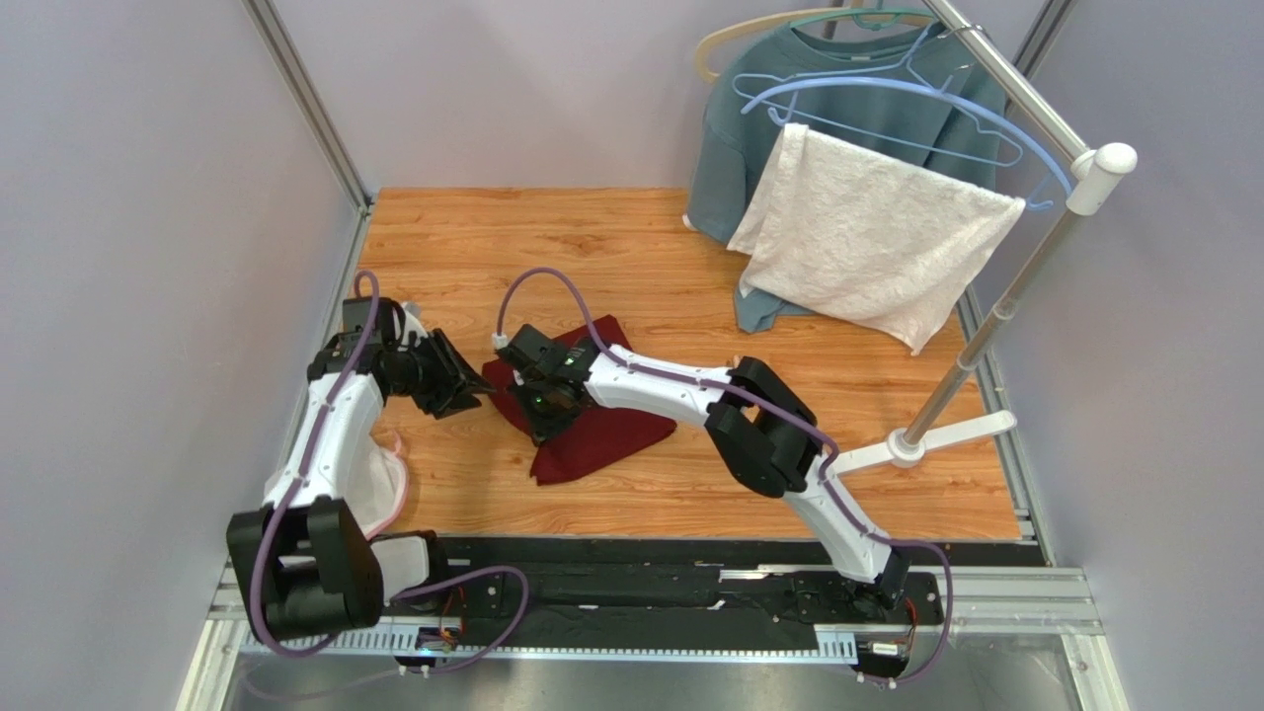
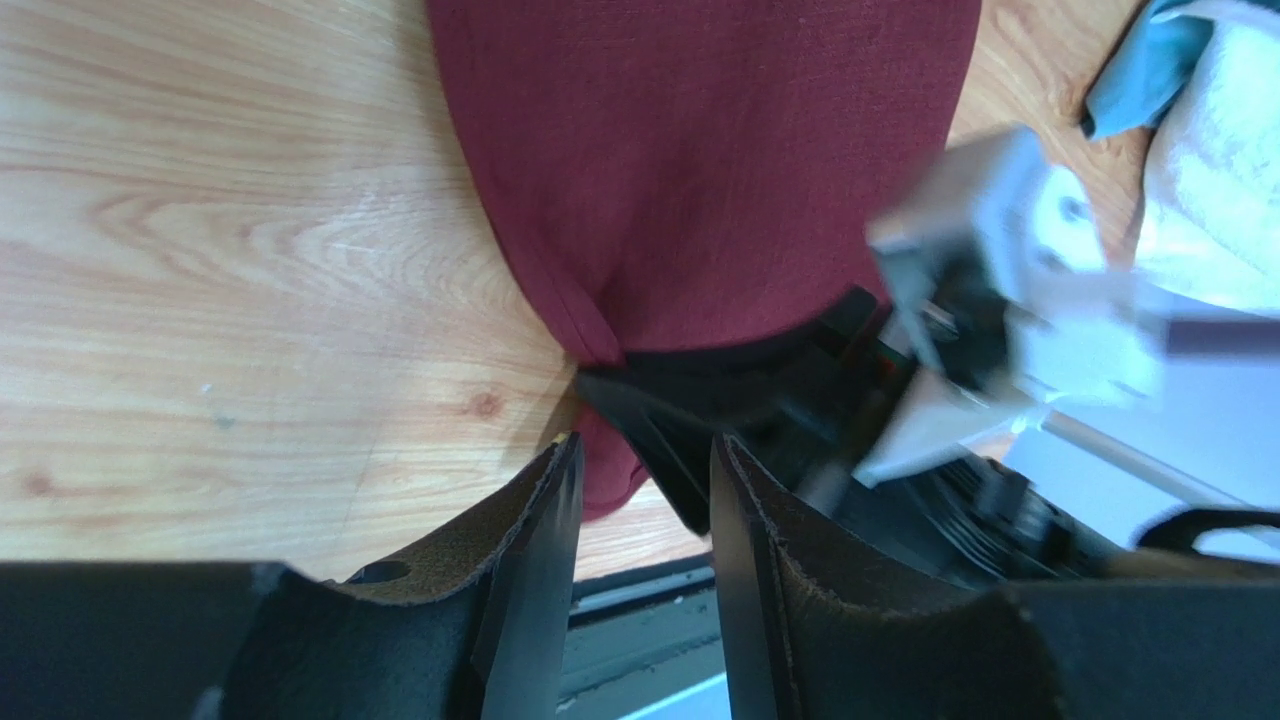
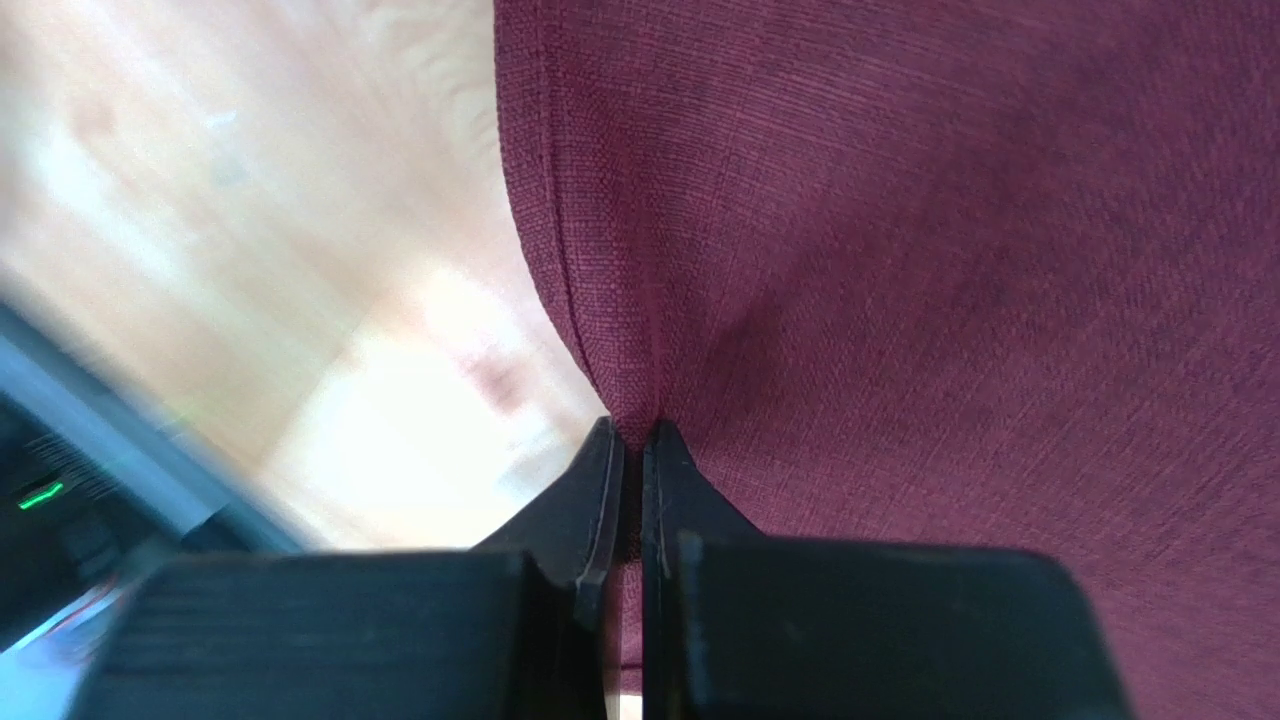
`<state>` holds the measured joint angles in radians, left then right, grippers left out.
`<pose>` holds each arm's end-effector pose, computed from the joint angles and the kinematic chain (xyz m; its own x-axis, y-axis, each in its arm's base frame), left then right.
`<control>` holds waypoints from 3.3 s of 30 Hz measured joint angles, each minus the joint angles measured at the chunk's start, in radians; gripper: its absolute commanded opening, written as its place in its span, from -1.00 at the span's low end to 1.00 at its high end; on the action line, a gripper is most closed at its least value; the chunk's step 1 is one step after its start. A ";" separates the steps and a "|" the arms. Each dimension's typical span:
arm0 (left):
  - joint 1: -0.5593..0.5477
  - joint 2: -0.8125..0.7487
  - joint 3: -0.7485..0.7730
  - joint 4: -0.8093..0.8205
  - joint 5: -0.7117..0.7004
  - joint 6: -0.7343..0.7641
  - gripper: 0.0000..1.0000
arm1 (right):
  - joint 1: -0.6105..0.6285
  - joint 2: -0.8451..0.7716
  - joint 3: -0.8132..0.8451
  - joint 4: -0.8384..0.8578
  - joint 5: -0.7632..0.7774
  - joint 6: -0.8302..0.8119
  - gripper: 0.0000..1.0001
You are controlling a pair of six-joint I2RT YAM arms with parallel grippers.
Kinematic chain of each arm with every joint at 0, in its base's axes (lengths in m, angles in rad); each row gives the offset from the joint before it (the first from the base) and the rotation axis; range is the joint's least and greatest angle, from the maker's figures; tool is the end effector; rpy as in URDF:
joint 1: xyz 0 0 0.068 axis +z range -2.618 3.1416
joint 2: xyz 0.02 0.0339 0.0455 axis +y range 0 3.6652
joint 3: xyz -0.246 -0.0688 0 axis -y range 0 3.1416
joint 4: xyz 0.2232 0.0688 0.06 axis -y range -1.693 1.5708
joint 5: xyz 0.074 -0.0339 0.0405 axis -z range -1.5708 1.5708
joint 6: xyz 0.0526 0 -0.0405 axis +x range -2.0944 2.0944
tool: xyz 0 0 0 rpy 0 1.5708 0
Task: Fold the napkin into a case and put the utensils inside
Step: Pick up the lower triangle-folded napkin from the center of the board, then fold the lower triangle-folded napkin at the center of the board.
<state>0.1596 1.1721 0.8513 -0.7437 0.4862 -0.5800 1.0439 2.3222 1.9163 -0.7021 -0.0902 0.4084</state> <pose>0.2149 0.0097 0.2214 -0.7678 -0.6143 -0.1817 -0.4036 0.6841 -0.6076 0.2338 0.4113 0.1472 -0.7629 -0.5248 -0.3777 -0.6299 0.7349 0.2513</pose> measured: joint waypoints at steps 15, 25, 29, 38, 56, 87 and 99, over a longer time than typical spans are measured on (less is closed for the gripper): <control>-0.010 0.252 -0.024 0.132 0.076 -0.044 -0.04 | -0.145 -0.207 -0.348 0.395 -0.378 0.219 -1.00; -0.016 0.291 -0.049 0.207 0.090 -0.108 0.01 | -0.146 -0.207 -0.371 0.464 -0.437 0.243 -1.00; -0.016 0.215 -0.096 0.245 0.089 -0.157 0.01 | -0.146 -0.207 -0.372 0.469 -0.443 0.242 -1.00; -0.010 0.112 -0.135 0.292 0.079 -0.230 0.98 | -0.146 -0.207 -0.381 0.469 -0.443 0.241 -1.00; -0.010 0.360 -0.084 0.397 0.106 -0.247 -0.18 | -0.146 -0.208 -0.431 0.526 -0.495 0.241 -1.00; -0.418 0.481 0.275 0.090 -0.317 -0.172 -1.00 | -0.249 -0.327 -0.832 0.911 -0.657 0.373 -1.00; -0.507 0.645 0.412 0.063 -0.351 -0.203 -1.00 | -0.318 -0.327 -0.900 0.945 -0.696 0.361 -0.97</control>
<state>-0.3470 1.8172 1.2633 -0.6804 0.1352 -0.7834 0.7258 1.9949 1.0164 0.2432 -0.7864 0.7696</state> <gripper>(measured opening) 0.052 0.023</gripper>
